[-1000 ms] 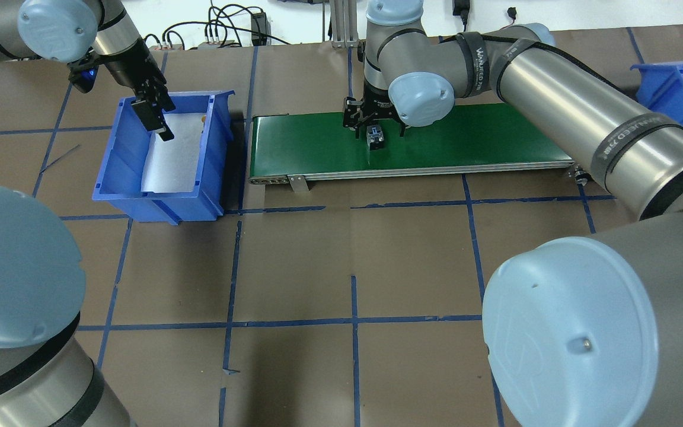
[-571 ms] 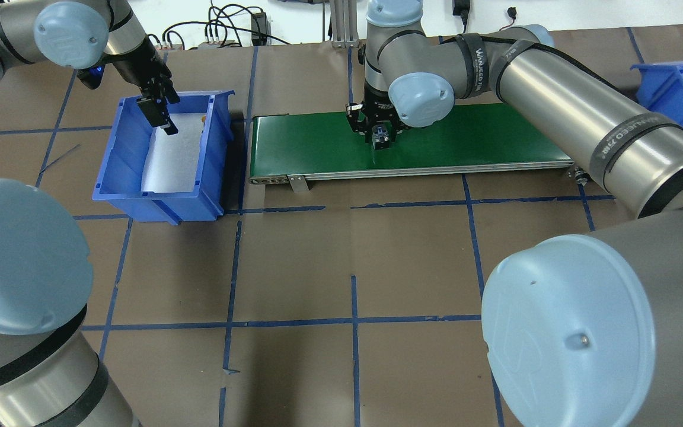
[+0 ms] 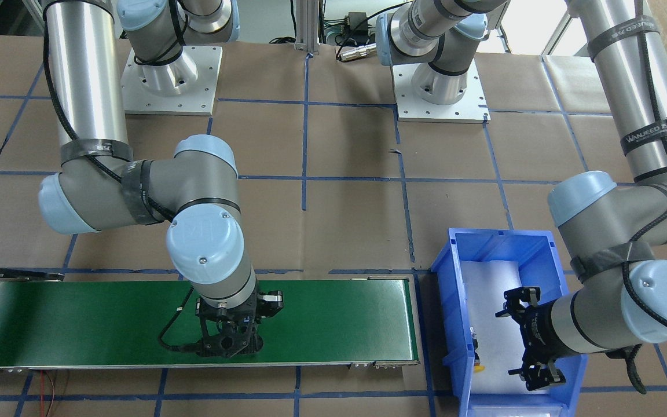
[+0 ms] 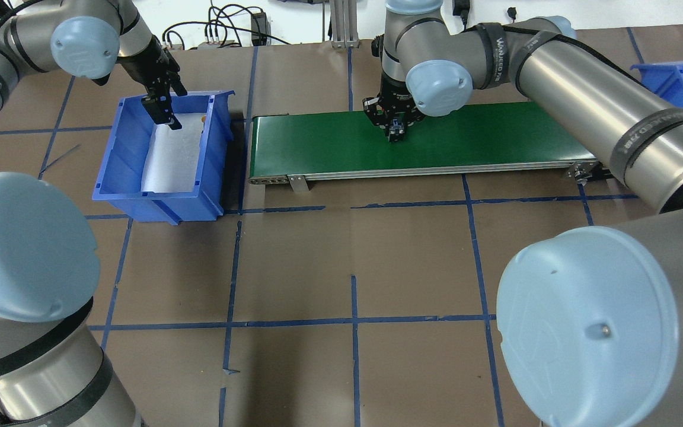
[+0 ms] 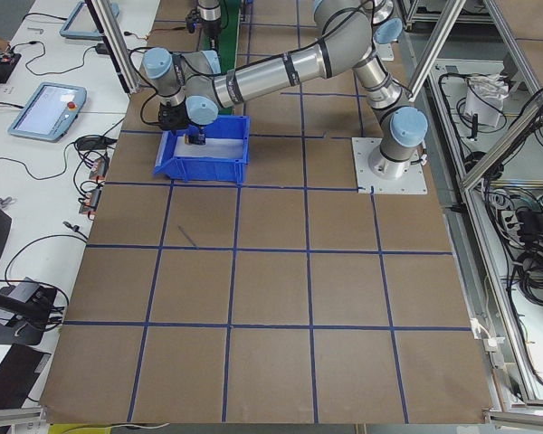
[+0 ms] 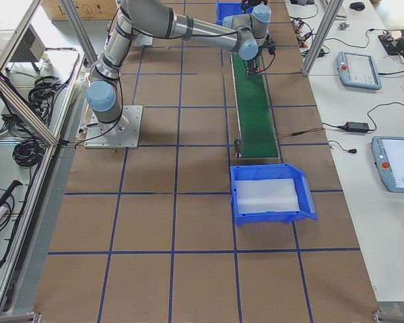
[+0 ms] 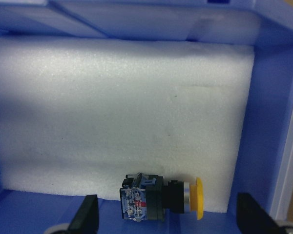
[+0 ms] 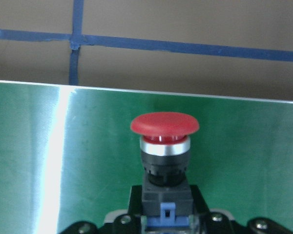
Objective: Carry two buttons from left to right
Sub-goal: 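Carry the red button into the far bin while left grasps yellow button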
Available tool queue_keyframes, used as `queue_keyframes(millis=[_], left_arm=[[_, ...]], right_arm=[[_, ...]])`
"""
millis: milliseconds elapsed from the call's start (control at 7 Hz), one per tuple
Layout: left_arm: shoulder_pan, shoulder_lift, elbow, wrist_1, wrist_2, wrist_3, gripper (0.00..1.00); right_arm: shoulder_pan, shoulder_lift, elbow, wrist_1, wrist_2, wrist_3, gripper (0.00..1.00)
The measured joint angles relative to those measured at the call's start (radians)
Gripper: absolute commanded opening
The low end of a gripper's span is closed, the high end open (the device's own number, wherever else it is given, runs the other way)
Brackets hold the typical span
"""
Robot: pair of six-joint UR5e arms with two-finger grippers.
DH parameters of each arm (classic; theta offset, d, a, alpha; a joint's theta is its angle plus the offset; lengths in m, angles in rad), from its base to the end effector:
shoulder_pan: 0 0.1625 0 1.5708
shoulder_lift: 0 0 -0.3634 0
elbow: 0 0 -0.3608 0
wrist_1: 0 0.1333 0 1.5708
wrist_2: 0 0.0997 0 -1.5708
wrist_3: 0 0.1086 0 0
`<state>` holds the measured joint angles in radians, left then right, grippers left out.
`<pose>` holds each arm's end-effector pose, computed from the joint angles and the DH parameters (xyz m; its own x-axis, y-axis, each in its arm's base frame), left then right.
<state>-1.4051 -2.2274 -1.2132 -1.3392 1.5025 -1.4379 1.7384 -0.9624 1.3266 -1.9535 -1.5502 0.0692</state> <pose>-0.0301 -0.6730 0.2292 0.0328 -0.9978 -0.0577 -0.9964 -0.0372 0.0764 0.2415 -0.6149 0.2255 -0.9949 -0.0986 -0.0218 -0.0982 0.9950 -0.0170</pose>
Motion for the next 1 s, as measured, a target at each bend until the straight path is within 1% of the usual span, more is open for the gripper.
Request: queue_keyframes(millis=[143, 286, 571, 714, 1000], left_arm=[[-0.007, -0.003, -0.005, 0.007, 0.001, 0.004, 1.0], [-0.016, -0.006, -0.01, 0.017, 0.003, 0.004, 1.0], [-0.038, -0.019, -0.024, 0.057, 0.004, 0.002, 1.0], [-0.043, -0.024, -0.034, 0.068, 0.005, 0.001, 1.0], [-0.046, -0.035, -0.042, 0.083, 0.006, -0.003, 1.0]], right_arm=[[-0.053, -0.031, 0.0, 0.054, -0.007, -0.066, 0.08], [-0.121, -0.078, 0.001, 0.136, -0.017, -0.153, 0.08], [-0.292, -0.186, 0.005, 0.301, -0.027, -0.367, 0.07], [-0.386, -0.226, 0.008, 0.354, -0.034, -0.489, 0.07], [-0.546, -0.248, 0.009, 0.381, -0.067, -0.688, 0.08]])
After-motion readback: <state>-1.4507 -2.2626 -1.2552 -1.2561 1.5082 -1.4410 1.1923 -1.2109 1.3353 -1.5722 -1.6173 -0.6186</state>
